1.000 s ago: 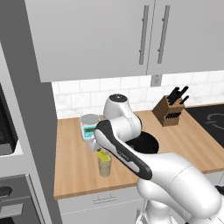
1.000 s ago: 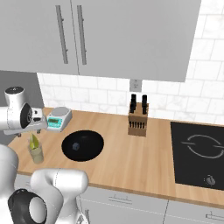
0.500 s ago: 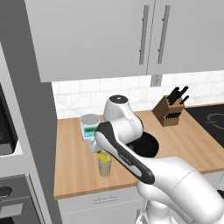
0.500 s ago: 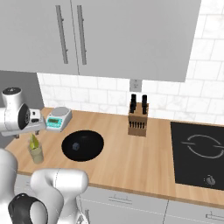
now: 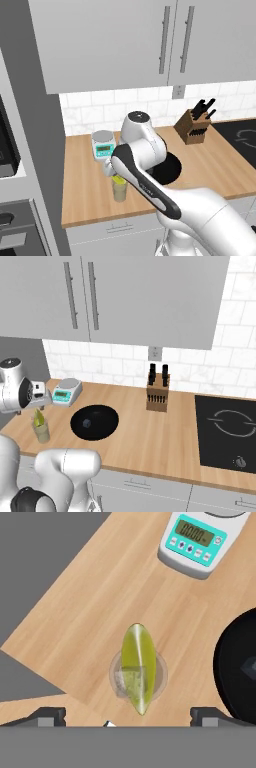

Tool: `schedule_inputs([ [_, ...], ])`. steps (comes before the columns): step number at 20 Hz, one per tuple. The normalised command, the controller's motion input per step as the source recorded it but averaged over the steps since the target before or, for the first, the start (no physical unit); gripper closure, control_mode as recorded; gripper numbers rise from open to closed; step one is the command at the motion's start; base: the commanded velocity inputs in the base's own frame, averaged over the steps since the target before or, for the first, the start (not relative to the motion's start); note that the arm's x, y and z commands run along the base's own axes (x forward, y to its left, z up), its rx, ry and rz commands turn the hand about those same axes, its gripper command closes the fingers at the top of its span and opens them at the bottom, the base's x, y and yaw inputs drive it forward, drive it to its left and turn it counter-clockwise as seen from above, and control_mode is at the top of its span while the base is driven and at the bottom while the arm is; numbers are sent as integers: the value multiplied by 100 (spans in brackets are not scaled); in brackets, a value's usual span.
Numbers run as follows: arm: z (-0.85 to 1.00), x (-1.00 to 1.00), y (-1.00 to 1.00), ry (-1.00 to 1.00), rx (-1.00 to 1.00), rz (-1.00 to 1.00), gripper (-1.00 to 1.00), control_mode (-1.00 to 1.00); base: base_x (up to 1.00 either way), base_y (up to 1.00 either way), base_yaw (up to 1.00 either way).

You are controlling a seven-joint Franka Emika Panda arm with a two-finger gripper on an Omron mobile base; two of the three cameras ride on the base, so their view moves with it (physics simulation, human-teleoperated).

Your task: Grab a lemon wedge from the fridge and one ice cube from the ice bowl, and put them in the glass of lemonade.

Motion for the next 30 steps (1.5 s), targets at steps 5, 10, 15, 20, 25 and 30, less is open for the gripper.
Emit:
schedule_inputs([
  [5, 0, -4, -6, -9, 2, 0, -100, -100, 0, 0, 0],
  [10, 4, 0, -3, -8, 3, 0, -100, -100, 0, 0, 0],
  [15, 8, -2, -23, -8, 11, 0, -100, -100, 0, 0, 0],
  [20, 40, -43, -61, -5, 17, -1, -100, -100, 0, 0, 0],
  [25, 31, -46, -47, 2, 5, -3, -100, -100, 0, 0, 0],
  [30, 17, -29, -29, 0, 0, -11, -100, -100, 0, 0, 0],
])
